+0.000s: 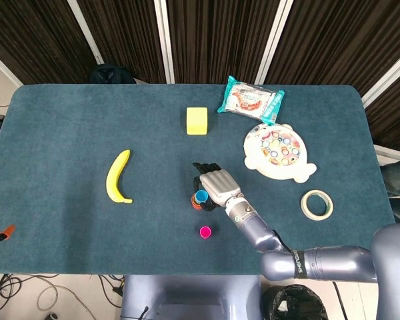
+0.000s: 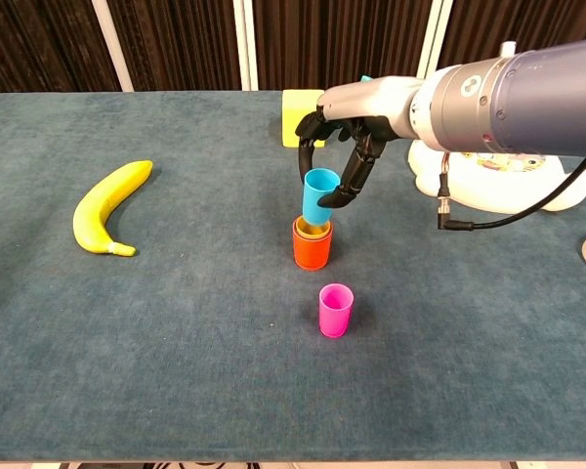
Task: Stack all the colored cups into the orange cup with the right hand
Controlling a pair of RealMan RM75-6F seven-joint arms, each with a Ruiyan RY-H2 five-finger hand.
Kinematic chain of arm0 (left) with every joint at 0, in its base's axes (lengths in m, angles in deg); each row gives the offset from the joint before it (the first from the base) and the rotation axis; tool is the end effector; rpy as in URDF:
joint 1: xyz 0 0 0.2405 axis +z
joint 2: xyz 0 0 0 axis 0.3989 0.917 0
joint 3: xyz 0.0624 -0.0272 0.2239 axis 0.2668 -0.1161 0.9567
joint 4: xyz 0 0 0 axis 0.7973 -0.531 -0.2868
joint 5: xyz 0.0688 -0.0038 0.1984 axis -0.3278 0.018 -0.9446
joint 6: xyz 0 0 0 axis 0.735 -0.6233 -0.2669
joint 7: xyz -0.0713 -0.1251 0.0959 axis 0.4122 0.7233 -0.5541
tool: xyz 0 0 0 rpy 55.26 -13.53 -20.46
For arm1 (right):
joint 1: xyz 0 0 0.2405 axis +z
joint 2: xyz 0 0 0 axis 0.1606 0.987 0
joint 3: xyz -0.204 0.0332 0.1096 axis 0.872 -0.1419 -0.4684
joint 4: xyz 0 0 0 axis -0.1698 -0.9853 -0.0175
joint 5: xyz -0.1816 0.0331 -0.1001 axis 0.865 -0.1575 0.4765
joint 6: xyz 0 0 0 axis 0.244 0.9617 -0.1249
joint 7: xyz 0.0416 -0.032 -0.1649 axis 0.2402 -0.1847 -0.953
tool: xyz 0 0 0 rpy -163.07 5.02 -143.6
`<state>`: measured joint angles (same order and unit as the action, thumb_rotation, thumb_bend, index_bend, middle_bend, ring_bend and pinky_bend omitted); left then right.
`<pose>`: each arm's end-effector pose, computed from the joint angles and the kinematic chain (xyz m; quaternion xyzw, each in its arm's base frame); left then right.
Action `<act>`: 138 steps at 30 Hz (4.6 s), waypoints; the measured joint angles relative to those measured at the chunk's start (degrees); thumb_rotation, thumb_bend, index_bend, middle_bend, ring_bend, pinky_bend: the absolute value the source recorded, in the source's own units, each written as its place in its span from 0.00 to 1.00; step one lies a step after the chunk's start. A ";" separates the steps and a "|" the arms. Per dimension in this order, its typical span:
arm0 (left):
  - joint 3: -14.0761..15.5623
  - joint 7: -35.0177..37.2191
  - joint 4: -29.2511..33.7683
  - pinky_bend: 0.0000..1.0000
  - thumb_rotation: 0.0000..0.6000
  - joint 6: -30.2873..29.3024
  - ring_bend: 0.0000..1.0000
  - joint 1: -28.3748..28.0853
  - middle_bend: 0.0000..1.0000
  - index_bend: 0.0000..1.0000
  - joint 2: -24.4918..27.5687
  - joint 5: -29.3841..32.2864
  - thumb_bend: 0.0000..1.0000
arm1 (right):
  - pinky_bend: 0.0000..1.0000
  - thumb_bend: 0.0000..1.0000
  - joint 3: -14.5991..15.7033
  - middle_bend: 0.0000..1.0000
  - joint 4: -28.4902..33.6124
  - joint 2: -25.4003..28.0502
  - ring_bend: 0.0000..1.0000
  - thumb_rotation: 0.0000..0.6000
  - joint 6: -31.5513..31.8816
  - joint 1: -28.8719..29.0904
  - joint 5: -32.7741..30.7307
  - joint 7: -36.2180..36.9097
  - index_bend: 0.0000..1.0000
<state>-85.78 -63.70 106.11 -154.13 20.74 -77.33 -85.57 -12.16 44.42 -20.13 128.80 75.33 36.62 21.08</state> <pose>-0.2907 0.2042 0.1789 -0.5530 -0.3724 -0.3542 0.6558 -0.0206 -0.3545 -0.0338 0.7600 -0.4602 0.3220 0.3270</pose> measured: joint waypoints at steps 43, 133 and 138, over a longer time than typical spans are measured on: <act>-0.19 -0.11 -0.16 0.04 1.00 -0.01 0.00 -0.02 0.00 0.00 -0.01 0.49 0.00 | 0.10 0.39 0.98 0.00 -2.08 -1.14 0.08 1.00 -2.68 0.54 -0.68 1.43 0.11; 0.22 -1.58 -0.45 0.04 1.00 0.50 0.00 -0.49 0.00 0.00 -1.00 0.14 0.00 | 0.10 0.43 7.05 0.00 -0.58 -9.47 0.09 1.00 4.46 -20.13 31.11 -2.34 0.44; 0.27 -1.67 -0.43 0.04 1.00 0.60 0.00 -0.53 0.00 0.00 -1.06 0.13 0.00 | 0.10 0.44 6.90 0.00 -0.67 -9.66 0.09 1.00 4.41 -20.08 30.92 -2.43 0.46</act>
<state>-85.52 -65.37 105.68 -153.52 20.21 -78.39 -85.44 -5.27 43.75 -29.79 133.21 55.26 67.55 18.65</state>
